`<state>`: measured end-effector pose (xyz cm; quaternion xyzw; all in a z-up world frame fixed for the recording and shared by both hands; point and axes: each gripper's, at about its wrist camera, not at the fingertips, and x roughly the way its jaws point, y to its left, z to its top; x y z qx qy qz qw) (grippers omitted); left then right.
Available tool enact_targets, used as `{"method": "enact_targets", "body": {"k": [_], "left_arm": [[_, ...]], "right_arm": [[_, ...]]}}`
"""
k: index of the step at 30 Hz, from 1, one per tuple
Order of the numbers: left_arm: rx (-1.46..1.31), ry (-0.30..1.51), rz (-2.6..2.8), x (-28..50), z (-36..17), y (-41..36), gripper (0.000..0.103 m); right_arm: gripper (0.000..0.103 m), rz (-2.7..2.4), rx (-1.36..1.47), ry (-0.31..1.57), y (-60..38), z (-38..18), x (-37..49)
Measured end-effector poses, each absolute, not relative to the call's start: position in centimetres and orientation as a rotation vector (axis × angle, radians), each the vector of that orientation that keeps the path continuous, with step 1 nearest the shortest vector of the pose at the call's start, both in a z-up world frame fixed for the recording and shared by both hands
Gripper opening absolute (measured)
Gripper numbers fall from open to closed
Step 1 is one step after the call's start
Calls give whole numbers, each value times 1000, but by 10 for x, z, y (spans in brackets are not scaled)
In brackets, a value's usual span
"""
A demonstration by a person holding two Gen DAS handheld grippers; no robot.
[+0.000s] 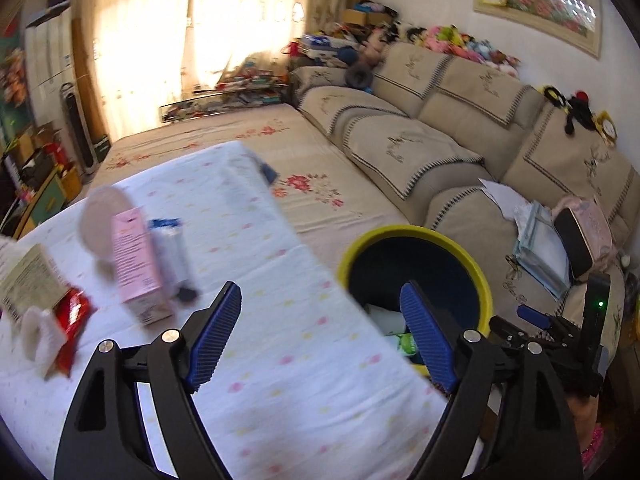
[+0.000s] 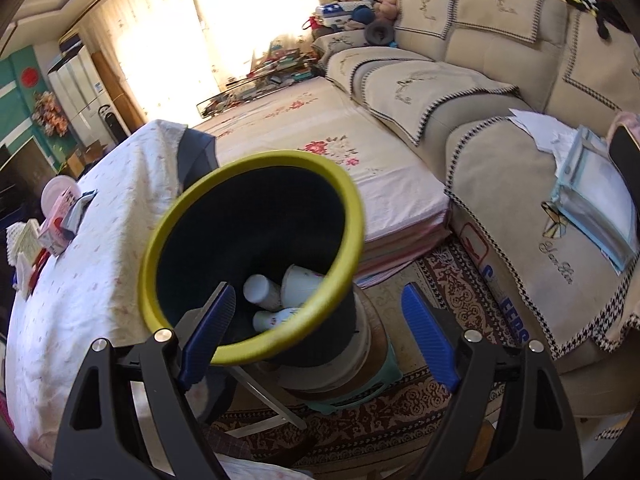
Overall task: Collect trash
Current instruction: 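Grasp the pink strawberry milk carton with the right gripper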
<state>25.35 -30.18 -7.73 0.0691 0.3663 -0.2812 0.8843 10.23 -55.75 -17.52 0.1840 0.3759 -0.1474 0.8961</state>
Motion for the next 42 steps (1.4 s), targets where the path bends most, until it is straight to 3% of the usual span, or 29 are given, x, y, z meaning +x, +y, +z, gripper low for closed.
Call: {"method": "enact_targets", "body": {"k": [12,21,24,34,36,42], "left_arm": [[15,715,-249,272,-89,-111,83],[-52,681,-71,287,-117,-22,83],[-119,680,-44,288,-123,4,85],[-178,643,-20,275,-119,22,87],[-199,655,-44,276,-121,23,87],[-215,670,-76,275,-121,21,87]], "right_arm": [[81,-116,229,780,-450,-137,178],[81,93,104,721,-327,-107,245],[71,105,70,726,-299,-106,267],[67,68,-2,768,-250,-123,316],[60,64,-14,779,-248,-127,319],[52,67,-31,812,-237,-137,334]]}}
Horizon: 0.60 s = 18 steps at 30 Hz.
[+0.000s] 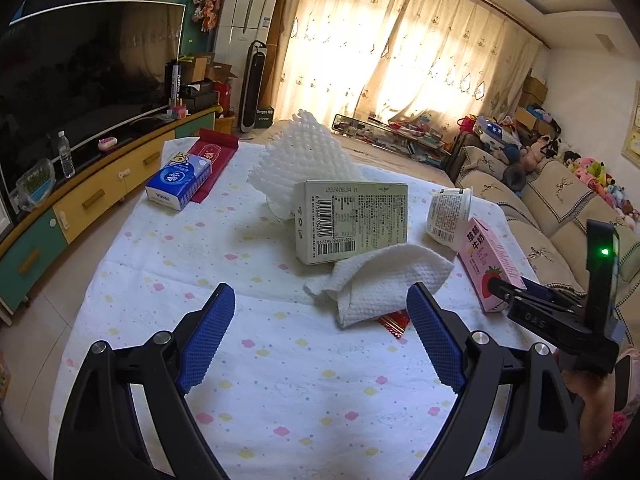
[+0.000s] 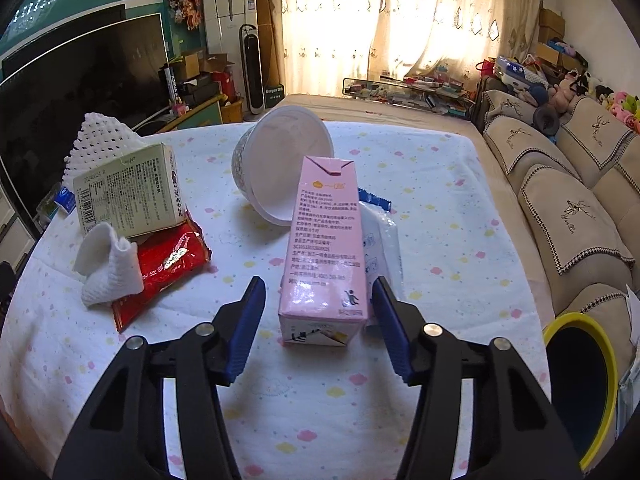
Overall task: Collect trash
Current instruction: 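Grasp the pink strawberry milk carton with the right gripper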
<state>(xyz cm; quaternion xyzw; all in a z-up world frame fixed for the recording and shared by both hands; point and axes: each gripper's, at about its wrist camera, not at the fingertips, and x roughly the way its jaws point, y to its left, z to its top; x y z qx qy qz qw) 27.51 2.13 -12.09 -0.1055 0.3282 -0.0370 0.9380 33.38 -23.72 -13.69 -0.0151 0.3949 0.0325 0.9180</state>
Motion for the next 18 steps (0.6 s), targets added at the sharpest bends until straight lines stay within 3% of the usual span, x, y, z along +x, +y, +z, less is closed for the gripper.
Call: {"method": "enact_targets", "body": {"k": [2,3,18], "left_arm": [[-210,672,-76,275,-121,19,87],[-208,674,-77,275,-121,19,87],[-183,681,-73,275,-124,11,87]], "right_arm": [[47,66,-28,833,-237,-143,340],[39,65,-22,840,-236,-145,341],[38,134,43,689,-247,-84,270]]}}
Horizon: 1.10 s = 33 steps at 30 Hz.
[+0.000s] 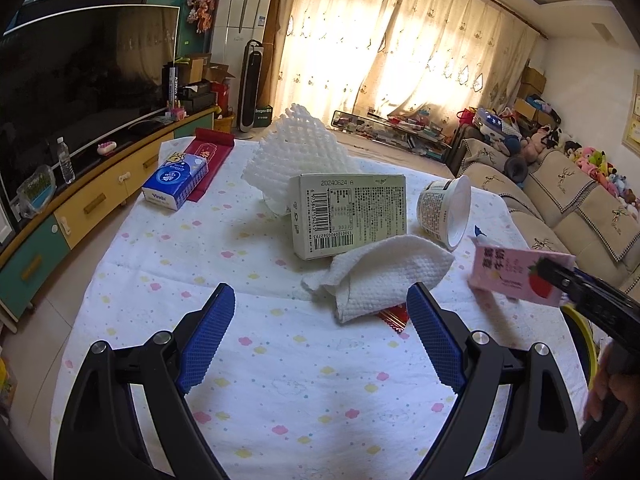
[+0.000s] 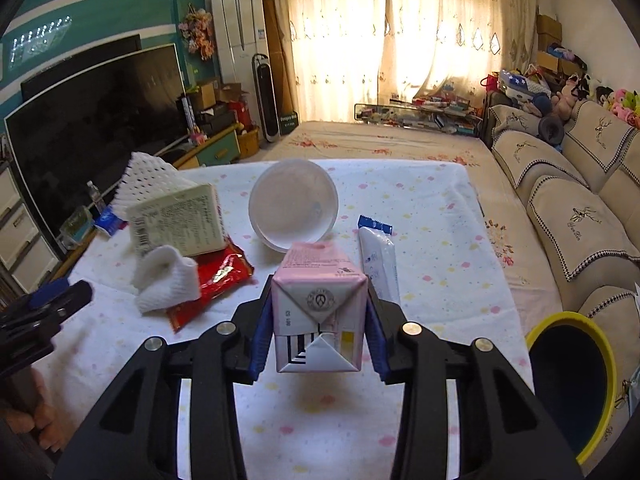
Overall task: Collect trash
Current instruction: 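Grasp the pink strawberry milk carton with the right gripper, then carry the pink carton over the yellow bin and open the right gripper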
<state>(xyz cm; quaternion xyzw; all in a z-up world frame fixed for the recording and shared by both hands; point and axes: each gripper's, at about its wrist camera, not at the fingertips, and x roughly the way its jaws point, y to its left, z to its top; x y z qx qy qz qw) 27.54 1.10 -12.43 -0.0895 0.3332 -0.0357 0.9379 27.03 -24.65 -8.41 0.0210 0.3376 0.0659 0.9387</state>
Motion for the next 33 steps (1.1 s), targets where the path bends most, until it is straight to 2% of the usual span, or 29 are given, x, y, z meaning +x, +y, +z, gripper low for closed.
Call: {"method": "enact_targets", "body": {"k": [20,33], "left_arm": [[-122,641,-75,273,-122,-2,87],[-63,665,-62,279,-130,-13,87]], "right_arm": [[38,91,178,638,-310,-71,194],[38,-251,281,564,-437,-73,164]]}}
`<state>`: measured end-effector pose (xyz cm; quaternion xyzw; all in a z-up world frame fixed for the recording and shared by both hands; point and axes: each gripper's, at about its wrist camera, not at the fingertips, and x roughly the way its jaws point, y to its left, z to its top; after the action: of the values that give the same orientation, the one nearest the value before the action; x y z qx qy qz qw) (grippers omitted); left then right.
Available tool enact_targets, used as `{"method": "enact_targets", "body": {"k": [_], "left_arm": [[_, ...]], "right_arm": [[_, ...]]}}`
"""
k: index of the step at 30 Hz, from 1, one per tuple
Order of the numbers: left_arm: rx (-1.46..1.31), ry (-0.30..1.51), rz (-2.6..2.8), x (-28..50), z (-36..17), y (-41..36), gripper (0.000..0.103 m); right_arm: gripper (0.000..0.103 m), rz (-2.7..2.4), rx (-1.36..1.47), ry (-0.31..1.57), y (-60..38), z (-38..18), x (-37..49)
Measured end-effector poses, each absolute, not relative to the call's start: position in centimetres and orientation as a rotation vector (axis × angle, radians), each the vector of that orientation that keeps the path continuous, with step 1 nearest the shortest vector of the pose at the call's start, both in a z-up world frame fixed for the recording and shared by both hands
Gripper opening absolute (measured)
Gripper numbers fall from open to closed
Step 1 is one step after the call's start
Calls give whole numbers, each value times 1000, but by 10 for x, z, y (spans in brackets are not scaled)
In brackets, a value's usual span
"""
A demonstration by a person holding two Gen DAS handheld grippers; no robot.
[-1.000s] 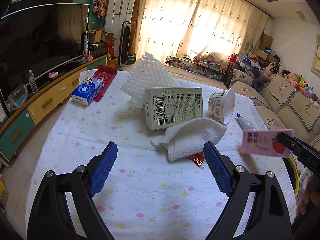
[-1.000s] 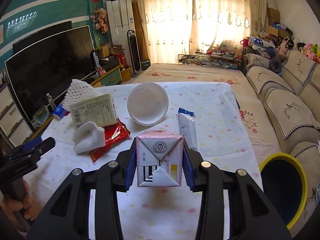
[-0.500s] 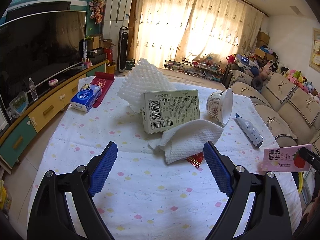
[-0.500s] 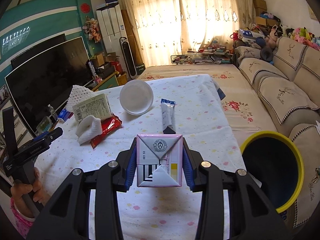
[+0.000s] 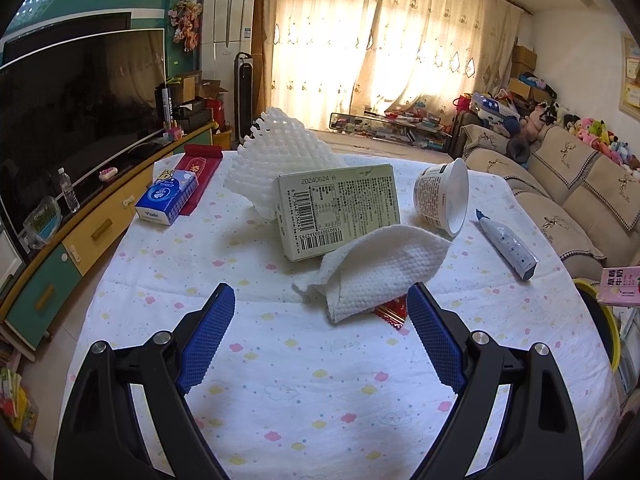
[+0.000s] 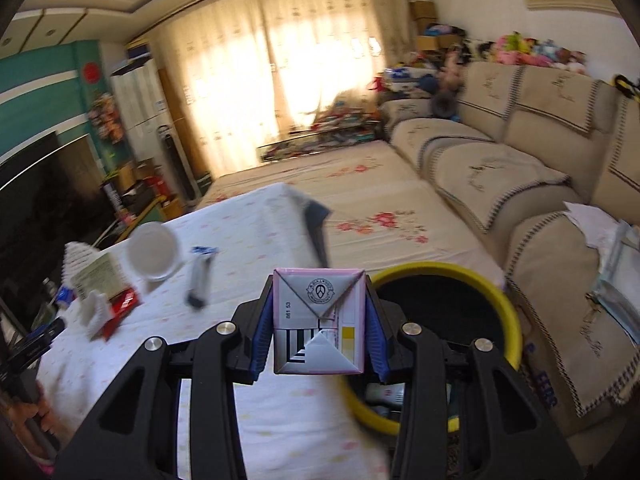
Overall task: Collect trash
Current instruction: 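Carry the pink carton over the yellow bin and open the right gripper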
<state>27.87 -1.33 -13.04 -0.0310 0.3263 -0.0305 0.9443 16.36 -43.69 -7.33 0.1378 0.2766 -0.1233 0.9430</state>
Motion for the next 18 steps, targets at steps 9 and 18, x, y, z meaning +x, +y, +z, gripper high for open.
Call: {"method": "enact_targets", "body": {"k": [9,18], "left_arm": [[-25,687,-56,284,-137,-20,87],[-9,703,-64,287,-141,-23,87]], "right_arm": [[48,-399,323,613,-480,-110,171],[51,-345,336,639,-471,-124,178]]}}
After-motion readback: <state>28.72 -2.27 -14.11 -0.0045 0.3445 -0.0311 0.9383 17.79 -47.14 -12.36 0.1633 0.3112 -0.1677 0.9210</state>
